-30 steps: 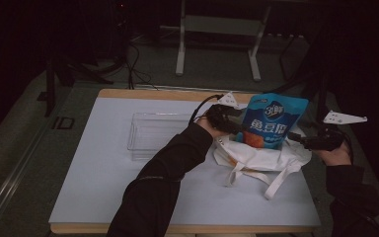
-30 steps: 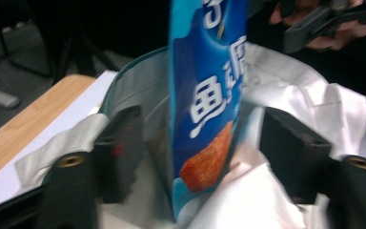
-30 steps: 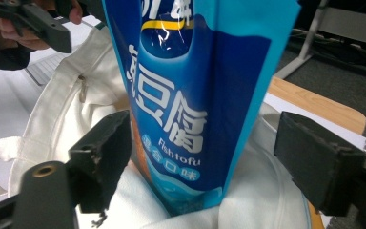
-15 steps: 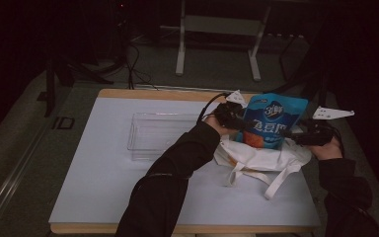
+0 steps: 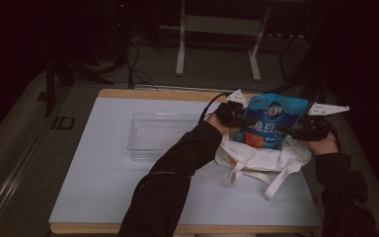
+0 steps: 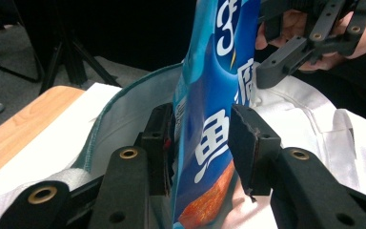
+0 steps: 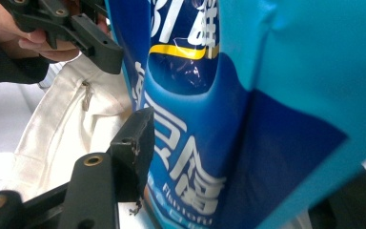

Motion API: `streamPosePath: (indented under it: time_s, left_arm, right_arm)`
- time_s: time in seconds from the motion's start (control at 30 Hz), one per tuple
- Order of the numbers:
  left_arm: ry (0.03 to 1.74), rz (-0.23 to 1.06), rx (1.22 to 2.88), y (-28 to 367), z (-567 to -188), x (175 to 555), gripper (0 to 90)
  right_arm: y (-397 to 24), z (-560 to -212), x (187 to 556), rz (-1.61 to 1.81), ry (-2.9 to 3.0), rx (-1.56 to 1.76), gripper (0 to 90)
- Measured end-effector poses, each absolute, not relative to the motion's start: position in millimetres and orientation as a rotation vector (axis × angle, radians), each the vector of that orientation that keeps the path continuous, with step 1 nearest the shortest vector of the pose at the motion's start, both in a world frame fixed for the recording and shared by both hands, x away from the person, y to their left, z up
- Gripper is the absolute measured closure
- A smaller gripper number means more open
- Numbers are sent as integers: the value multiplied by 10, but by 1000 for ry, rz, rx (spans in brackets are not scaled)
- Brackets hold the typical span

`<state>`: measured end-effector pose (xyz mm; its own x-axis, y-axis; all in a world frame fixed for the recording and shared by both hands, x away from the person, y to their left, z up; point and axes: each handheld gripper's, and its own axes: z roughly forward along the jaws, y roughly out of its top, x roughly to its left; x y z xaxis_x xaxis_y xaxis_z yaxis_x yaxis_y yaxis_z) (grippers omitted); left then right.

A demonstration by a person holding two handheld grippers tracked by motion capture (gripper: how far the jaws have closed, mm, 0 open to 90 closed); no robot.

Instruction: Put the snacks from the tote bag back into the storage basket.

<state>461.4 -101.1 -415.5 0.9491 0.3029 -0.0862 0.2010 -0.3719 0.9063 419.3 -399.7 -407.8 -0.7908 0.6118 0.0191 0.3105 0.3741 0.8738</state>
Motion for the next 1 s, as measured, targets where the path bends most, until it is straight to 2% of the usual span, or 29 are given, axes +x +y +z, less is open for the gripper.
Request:
streamPosePath:
  time_s: [0.33, 0.6, 0.87, 1.0]
  left_arm:
    - [342, 87, 1976, -1039, -4188, 4622, 764]
    - [339, 138, 1994, -1112, -4187, 4584, 870]
    - [338, 132, 2023, -1125, -4158, 4599, 898]
    - [345, 142, 2033, -1160, -4106, 4590, 899]
  right_arm:
    - [-3925, -4127, 4199, 1345, 2362, 768, 553]
    - [-3909, -4126, 4190, 1336, 2368, 783, 674]
    - [-3876, -4102, 4183, 1315, 2385, 805, 779]
    - [-3879, -4078, 4190, 1302, 2391, 808, 801]
